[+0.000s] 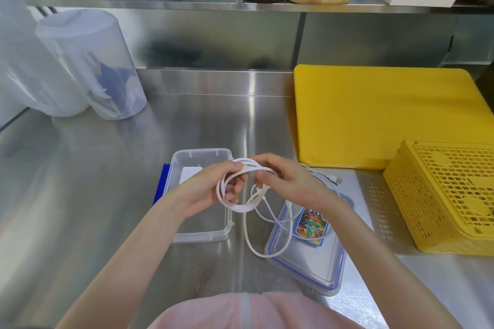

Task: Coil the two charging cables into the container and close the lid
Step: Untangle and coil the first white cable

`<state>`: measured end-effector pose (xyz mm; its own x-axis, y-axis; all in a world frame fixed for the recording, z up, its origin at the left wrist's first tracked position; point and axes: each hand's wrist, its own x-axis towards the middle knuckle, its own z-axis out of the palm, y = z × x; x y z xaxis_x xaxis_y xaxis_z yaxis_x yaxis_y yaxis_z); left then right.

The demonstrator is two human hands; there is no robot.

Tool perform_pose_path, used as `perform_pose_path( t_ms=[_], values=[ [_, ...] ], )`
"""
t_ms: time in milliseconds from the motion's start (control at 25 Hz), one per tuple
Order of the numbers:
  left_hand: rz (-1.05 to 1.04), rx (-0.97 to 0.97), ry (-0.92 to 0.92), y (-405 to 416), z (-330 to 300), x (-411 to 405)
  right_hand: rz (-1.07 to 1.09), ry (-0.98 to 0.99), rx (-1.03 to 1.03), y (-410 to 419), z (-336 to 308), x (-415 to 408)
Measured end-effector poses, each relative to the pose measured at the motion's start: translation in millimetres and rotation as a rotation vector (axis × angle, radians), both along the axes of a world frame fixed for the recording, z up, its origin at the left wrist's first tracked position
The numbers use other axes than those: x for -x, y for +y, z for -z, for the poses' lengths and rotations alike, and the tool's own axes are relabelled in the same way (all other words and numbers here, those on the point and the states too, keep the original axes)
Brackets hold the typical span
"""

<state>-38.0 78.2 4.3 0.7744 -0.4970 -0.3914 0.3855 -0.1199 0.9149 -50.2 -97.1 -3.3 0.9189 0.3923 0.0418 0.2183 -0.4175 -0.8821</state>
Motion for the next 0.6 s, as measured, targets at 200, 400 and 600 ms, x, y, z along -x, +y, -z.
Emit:
perform_pose_path(
  t_ms=[200, 400, 600],
  values=[
    [0.132, -0.027, 0.048, 1, 0, 1, 0.013, 0.076, 0.089, 0, 0, 4],
    [0.195, -0.352, -0.198, -12, -4, 3, 0.003, 0.130, 0.321, 5, -7, 5],
    [0.190, -0.353, -0.332, -8, 0, 1, -0.013, 0.118, 0.252, 0, -8, 1]
  ],
)
